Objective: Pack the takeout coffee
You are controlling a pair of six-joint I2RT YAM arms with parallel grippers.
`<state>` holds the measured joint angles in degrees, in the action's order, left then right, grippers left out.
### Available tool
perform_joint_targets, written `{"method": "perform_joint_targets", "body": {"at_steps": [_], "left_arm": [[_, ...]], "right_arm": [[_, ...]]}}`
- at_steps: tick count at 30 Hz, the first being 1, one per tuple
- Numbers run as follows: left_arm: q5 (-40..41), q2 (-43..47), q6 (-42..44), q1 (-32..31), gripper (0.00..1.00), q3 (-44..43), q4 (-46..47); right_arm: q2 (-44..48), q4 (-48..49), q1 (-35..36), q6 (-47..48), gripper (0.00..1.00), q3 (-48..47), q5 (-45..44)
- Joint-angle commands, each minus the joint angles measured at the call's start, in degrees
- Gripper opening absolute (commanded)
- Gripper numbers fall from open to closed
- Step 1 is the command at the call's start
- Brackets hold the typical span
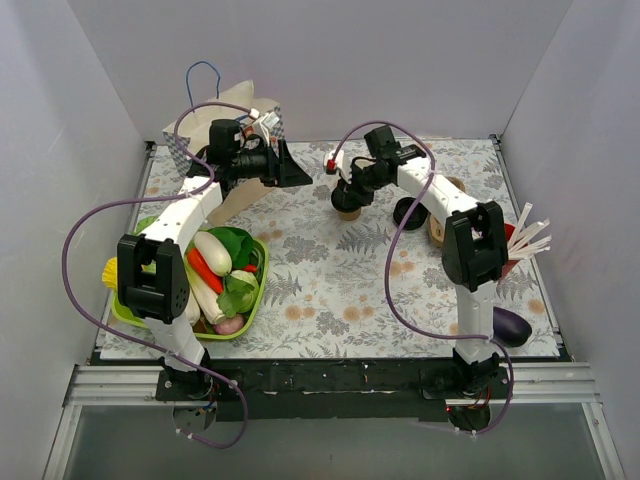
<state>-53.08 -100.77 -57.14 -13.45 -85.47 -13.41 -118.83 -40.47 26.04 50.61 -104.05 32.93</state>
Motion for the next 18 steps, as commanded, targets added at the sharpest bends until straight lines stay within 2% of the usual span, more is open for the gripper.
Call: {"method": "perform_joint_targets", "body": {"at_steps": [1,11,18], "left_arm": [[-0.6,4.0,2.5,-0.1,0.64,0.5,-1.8],[-0.5,3.4,2.1,-0.1,0.64,0.8,-2.1],[-0.4,2.9,3.3,-0.1,0.65,-0.8,-3.1]], "right_arm": [[-0.9,0.9,-1.9,-2.4,0.01,-3.4,-0.4],[-3.3,1.9,-2.8,-6.2,0.02,-4.8,-0.5],[-5.3,1.3,-5.5,-10.7,0.05,-7.2,3.6]]}}
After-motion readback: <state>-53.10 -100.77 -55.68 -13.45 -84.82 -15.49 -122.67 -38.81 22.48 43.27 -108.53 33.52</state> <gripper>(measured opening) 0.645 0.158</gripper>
